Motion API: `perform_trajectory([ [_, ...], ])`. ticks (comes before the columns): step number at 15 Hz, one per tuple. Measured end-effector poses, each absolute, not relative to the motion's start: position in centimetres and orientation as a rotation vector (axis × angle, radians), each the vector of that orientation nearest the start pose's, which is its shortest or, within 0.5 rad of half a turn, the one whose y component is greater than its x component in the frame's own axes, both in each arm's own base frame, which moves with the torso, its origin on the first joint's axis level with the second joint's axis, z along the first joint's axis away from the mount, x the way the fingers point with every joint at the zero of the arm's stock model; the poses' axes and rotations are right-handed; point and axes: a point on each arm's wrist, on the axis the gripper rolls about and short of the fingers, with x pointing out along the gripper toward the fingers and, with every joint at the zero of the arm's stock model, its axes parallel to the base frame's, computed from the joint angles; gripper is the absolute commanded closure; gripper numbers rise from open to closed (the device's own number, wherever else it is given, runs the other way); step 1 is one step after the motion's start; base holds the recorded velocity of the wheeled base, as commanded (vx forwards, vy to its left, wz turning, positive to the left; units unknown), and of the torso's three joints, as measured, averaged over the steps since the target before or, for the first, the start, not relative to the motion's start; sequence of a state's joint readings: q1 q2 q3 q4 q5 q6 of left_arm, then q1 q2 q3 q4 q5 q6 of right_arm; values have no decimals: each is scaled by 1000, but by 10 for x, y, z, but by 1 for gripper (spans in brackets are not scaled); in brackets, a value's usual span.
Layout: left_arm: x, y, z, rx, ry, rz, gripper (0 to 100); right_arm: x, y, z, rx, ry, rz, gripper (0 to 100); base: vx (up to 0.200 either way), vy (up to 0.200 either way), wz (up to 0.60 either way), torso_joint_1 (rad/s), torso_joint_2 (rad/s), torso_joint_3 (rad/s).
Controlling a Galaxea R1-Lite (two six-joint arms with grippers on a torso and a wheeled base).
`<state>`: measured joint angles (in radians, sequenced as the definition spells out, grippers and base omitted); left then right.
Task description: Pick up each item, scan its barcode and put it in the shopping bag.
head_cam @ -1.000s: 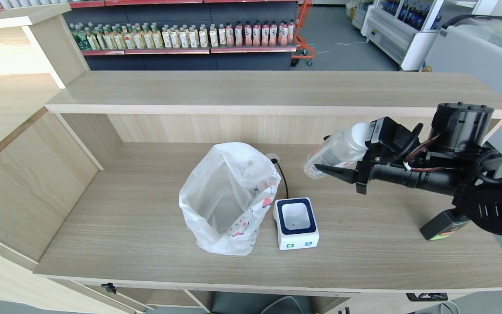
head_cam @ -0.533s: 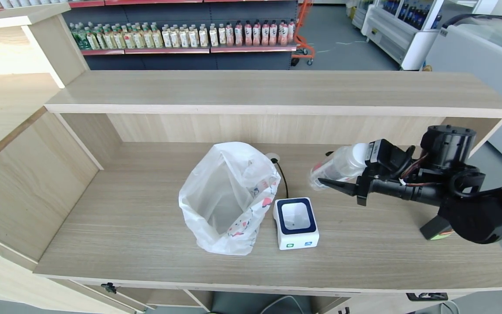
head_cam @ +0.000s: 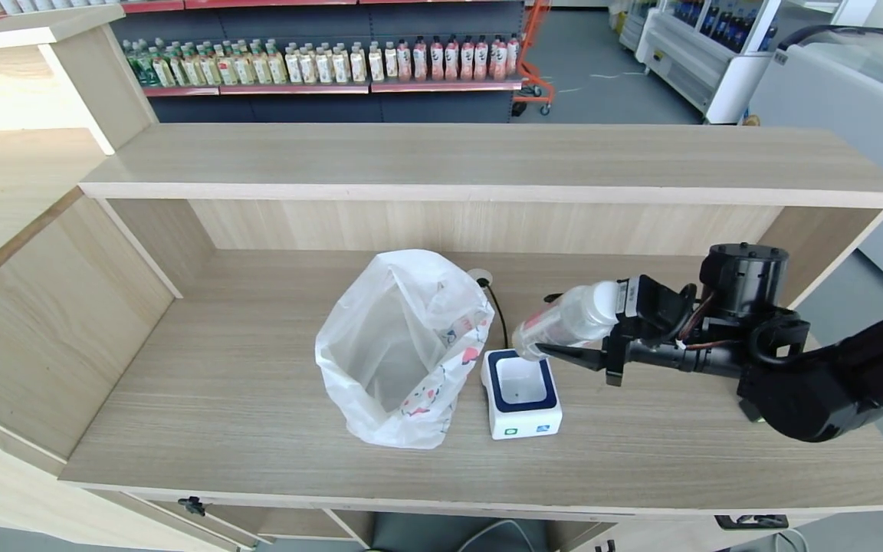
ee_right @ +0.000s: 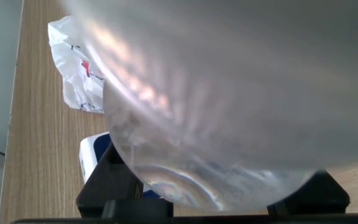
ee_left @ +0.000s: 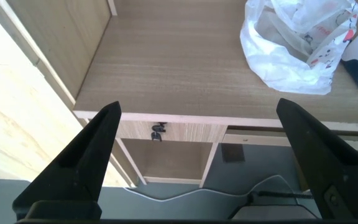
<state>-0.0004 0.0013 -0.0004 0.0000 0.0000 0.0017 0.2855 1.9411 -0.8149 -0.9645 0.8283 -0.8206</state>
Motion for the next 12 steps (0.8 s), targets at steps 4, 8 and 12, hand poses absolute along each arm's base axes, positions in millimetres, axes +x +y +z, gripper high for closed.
perform_trajectory([
  [4,-23,0,76,1,1,0,0,327,121,127,-757,-330,1141,100,0,0,0,0,0,0],
  [8,-23,0,76,2,1,-1,0,331,118,114,-821,-354,1161,100,0,0,0,0,0,0],
  [12,-23,0,76,2,1,0,0,337,118,107,-850,-383,1175,100,0,0,0,0,0,0],
])
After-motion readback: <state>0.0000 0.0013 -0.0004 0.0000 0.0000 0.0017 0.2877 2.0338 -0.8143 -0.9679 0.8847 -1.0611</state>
